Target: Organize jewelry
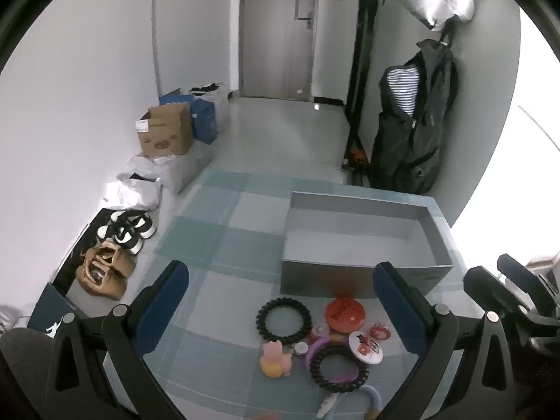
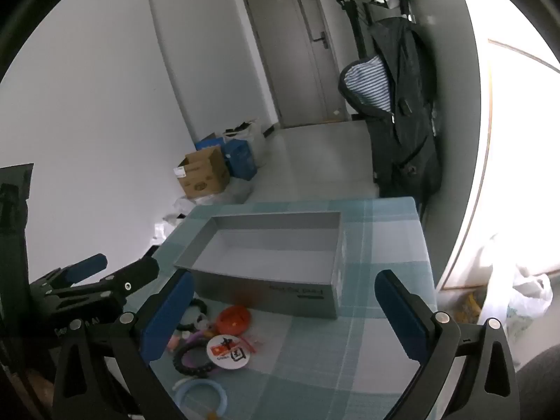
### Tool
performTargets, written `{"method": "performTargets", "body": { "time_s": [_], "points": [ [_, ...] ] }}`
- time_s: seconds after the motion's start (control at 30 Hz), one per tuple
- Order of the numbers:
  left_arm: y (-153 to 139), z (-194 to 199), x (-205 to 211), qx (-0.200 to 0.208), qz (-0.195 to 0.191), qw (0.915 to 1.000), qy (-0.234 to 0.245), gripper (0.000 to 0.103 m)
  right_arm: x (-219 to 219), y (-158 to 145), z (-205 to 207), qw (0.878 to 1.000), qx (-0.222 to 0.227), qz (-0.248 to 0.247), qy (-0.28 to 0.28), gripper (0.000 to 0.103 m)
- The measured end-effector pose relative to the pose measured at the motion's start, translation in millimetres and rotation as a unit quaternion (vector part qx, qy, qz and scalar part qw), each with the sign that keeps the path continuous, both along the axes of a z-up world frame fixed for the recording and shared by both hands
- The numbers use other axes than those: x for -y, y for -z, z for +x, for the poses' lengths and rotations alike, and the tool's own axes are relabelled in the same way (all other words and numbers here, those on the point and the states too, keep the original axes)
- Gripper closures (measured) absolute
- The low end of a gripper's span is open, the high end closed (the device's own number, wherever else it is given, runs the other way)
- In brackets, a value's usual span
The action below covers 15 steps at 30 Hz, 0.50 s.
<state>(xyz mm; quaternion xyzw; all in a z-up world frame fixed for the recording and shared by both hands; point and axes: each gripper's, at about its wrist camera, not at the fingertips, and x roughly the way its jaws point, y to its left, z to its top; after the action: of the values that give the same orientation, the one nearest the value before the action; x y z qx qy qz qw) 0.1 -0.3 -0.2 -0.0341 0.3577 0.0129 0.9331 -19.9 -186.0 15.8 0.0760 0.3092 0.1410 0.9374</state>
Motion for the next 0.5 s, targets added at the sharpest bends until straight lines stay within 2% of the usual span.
{"method": "performTargets", "body": {
  "time_s": [0.1,0.17,0.23,0.33,0.5],
  "points": [
    [2,2,5,-0.012,0.006,0.9999,0.008,0.001,0,1,-1,1.0,0.003,-0.001,0.0,0.0],
    [3,1,8,-0.006,0.014,0.9999,0.0,0.001,0,1,-1,1.0,0.003,-0.001,0.0,0.0],
    [4,-1,6,0.001,-0.002,1.0,0.002,0.001,0,1,-2,1.0,0.003,0.0,-0.001,0.0],
    [6,-5,6,0.007,0.001,1.0,0.0,0.001,-2,-1,1,1.0,0.003,0.001,0.0,0.0],
    [3,1,-2,-0.008,-0.007,0.9999,0.006,0.001,-2,-3,0,1.0,0.005,0.003,-0.002,0.0]
  ]
}}
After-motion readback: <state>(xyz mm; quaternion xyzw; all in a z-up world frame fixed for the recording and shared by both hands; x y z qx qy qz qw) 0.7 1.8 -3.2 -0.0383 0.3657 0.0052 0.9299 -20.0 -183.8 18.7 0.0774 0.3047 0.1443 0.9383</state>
